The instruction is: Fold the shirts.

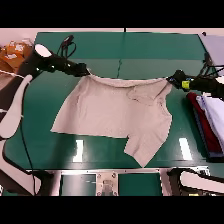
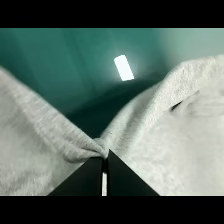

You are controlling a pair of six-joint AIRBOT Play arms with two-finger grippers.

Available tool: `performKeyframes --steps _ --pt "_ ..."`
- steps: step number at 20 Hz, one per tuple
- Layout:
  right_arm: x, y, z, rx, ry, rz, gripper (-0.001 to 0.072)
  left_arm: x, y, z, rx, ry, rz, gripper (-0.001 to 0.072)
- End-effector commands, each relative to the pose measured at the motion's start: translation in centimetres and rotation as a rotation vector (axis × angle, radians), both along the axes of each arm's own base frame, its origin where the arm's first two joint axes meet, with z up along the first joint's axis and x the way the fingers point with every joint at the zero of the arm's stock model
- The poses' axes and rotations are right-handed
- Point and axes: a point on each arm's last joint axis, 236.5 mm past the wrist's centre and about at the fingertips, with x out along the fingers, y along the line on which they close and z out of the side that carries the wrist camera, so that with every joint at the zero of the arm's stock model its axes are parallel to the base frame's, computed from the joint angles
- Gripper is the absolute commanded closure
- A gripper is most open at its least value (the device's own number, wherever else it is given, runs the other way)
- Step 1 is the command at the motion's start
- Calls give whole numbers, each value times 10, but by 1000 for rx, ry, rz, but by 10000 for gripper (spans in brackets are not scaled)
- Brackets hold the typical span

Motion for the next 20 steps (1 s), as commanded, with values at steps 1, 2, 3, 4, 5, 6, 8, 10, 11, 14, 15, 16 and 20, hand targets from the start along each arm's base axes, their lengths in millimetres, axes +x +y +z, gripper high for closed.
performKeyframes --steps 1,2,3,4,5,6,8,10,11,14,15,16,20 --pt "26 -3 -57 14 82 3 660 27 -6 -35 -31 -6 84 487" --pt "30 -5 -54 11 77 7 520 30 -5 -32 -32 -14 88 86" --pt "31 -11 -49 -7 70 17 440 31 -4 -26 -34 -10 96 4" --pt "29 -20 -41 -33 69 44 413 31 1 -17 -25 -16 81 5" --pt "23 -34 -32 -52 82 58 383 31 9 -5 -16 -15 68 6" --pt "13 -53 -21 -56 107 50 382 27 22 10 1 -6 40 6" --pt "-13 -88 -4 -37 151 8 413 15 68 31 56 72 44 94" --pt "-50 -108 4 -9 188 -23 537 1 111 49 71 141 64 686" --pt "-71 -111 3 1 211 -43 655 -4 125 55 50 174 85 686" --pt "-135 -110 -20 -5 301 -145 699 -29 151 55 68 242 99 687" --pt "-156 -105 -31 6 338 -188 699 -41 156 51 102 267 102 687" --pt "-179 -98 -46 20 388 -224 699 -55 164 43 155 290 104 687" --pt "-245 -51 -100 105 551 -234 462 -126 171 12 74 409 108 687"
